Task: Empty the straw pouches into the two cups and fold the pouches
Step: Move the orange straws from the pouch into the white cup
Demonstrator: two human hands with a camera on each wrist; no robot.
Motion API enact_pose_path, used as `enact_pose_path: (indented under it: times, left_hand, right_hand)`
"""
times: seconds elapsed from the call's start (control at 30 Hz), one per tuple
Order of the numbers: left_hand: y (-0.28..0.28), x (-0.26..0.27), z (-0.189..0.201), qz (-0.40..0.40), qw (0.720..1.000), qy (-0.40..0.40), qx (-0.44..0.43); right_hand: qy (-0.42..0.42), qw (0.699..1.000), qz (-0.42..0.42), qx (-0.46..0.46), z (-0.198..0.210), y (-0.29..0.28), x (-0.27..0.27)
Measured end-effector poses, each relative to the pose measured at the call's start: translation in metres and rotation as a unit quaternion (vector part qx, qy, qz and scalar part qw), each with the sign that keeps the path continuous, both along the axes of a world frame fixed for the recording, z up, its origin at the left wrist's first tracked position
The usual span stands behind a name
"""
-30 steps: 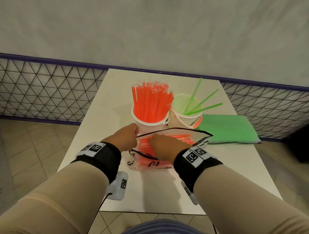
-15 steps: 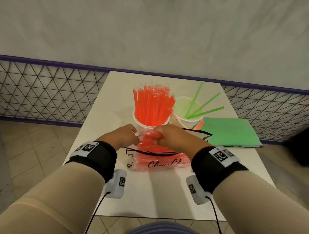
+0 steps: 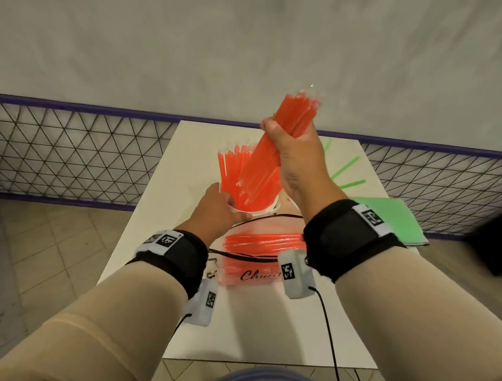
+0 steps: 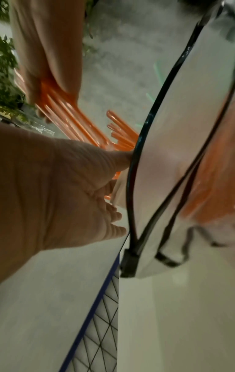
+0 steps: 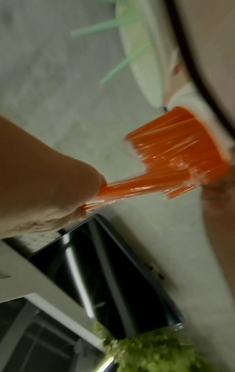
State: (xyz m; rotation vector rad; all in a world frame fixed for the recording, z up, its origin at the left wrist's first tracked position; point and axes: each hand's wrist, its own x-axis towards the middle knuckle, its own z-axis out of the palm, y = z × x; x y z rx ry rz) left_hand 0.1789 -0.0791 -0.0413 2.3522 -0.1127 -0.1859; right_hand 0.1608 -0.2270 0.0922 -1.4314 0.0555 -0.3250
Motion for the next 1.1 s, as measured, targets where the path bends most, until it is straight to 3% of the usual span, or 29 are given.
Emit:
enact_pose_path:
  times: [0.1,0.17,0.27,0.33,0.4,0.43,0.47,0.53,0.63,0.73,0.83,0.97,1.03,1.1]
  left_hand:
    - [-0.008,-0.006,-0.003,0.037,0.996,0.002,-0.083]
    - [-0.010,-0.007,-0.006,0.053,0.991,0.014,-0.124]
    - [-0.011,-0.006,-0.007,0.035,0.996,-0.010,-0.082]
    - [-0.011,-0.007,-0.006,0.033,0.997,-0.008,-0.067]
    - [-0.012,-0.007,-0.004,0.037,0.997,-0.006,-0.061]
    - [-0.013,-0.007,-0.003,0.037,0.998,-0.010,-0.051]
    - [-0.013,-0.007,-0.004,0.035,0.998,-0.013,-0.048]
    - [-0.013,-0.006,-0.005,0.034,0.996,-0.004,-0.080]
    - [-0.009,-0.009,-0.010,0.061,0.990,0.020,-0.129]
    - [-0.010,-0.010,-0.007,0.069,0.991,0.020,-0.113]
    - [-0.014,-0.006,0.000,0.046,0.996,0.005,-0.076]
    - [-0.012,-0.008,0.002,0.056,0.994,0.019,-0.090]
    - [-0.012,-0.008,0.000,0.059,0.993,0.023,-0.096]
    - [-0.012,-0.009,0.001,0.054,0.994,0.039,-0.090]
  right_hand:
    - [0.050,0.998,-0.003,-0.049,-0.032,0.009,0.002]
    - [0.093,0.984,0.006,-0.150,-0.054,0.012,0.005]
    - [0.141,0.944,0.033,-0.296,-0.074,0.014,0.007]
    - [0.128,0.938,0.043,-0.320,-0.075,0.015,0.006]
    - [0.043,0.940,0.021,-0.339,-0.070,0.016,0.005]
    - [-0.022,0.925,0.003,-0.379,-0.065,0.017,0.005]
    - [-0.100,0.893,-0.017,-0.439,-0.062,0.019,0.006]
    - [-0.216,0.801,-0.035,-0.558,-0.052,0.024,0.009]
    - [-0.184,0.701,0.036,-0.688,-0.050,0.032,0.015]
    - [-0.068,0.654,0.121,-0.744,-0.058,0.025,0.021]
    - [-0.029,0.602,0.120,-0.789,-0.058,0.020,0.026]
    - [0.013,0.542,0.111,-0.833,-0.049,0.017,0.027]
    - [0.025,0.532,0.118,-0.838,-0.045,0.016,0.024]
    - [0.021,0.558,0.123,-0.821,-0.040,0.016,0.018]
